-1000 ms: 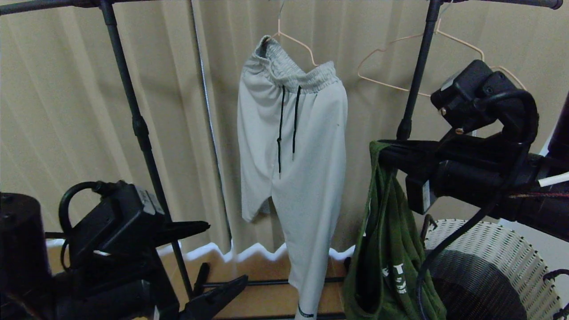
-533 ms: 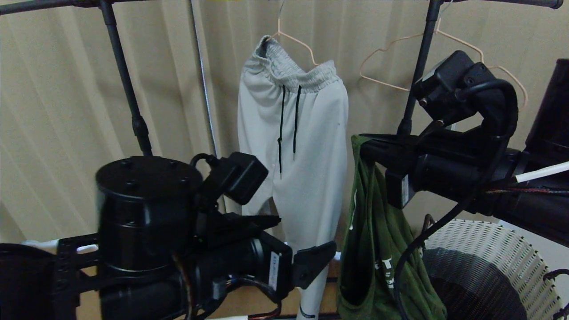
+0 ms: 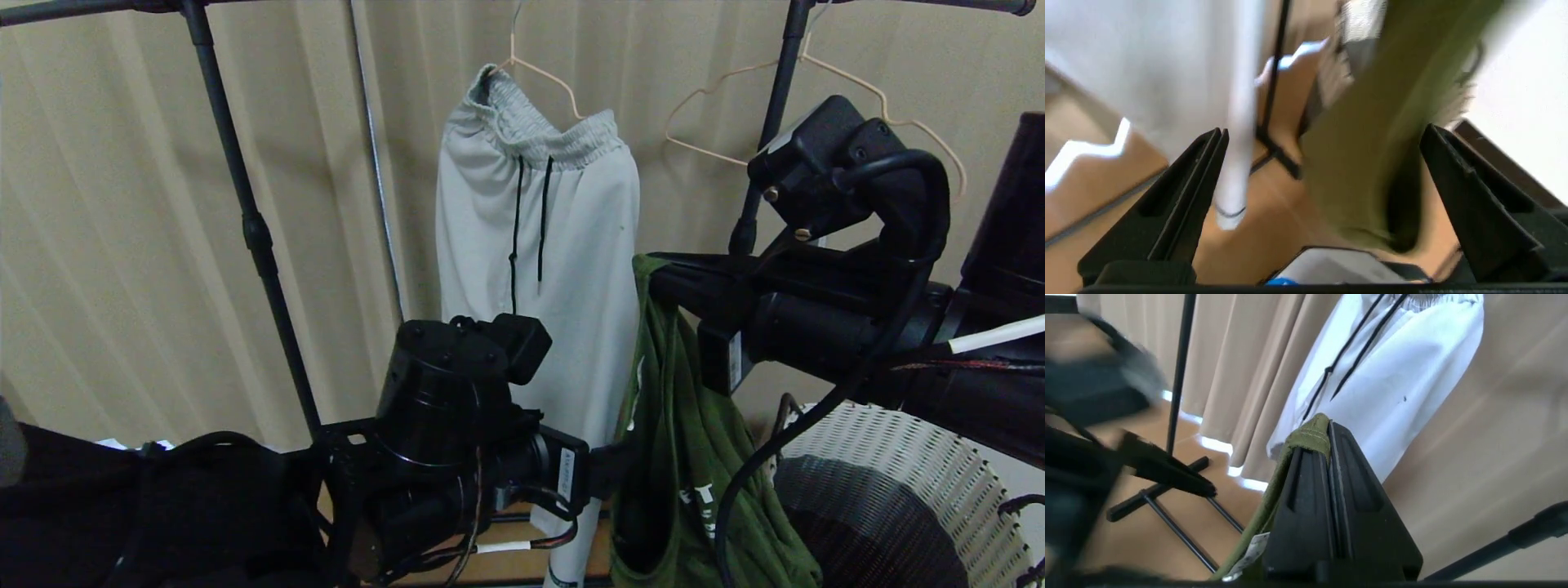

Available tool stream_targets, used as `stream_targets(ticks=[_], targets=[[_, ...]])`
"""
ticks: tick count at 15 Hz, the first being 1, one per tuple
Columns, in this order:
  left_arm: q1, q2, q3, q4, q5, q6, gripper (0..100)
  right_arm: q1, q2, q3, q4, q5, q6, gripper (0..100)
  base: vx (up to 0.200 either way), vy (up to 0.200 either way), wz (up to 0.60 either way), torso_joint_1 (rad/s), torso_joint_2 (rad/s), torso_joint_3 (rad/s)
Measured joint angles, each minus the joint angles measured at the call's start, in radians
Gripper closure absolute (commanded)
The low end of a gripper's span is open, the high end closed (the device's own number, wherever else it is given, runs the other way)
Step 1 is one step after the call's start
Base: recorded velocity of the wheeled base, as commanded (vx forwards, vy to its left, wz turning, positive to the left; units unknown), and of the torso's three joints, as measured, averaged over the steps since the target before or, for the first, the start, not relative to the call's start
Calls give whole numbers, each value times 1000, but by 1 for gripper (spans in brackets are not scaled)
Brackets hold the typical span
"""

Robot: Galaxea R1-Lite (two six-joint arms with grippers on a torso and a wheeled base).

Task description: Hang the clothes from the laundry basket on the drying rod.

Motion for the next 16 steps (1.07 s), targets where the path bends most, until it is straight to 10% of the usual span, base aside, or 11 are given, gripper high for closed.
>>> stream_targets(ticks=[9,10,16], targets=[[3,28,162,-2,20,53,0,0,-34,18,1,0,0,100,0,0,0,0,0,0],[2,24,169,-3,30,55,100,-1,-37,22,1,0,0,100,0,0,0,0,0,0],[-13,-35,231,-9,71,119,100,-14,-71,53,4,-5,22,100,0,0,0,0,0,0]])
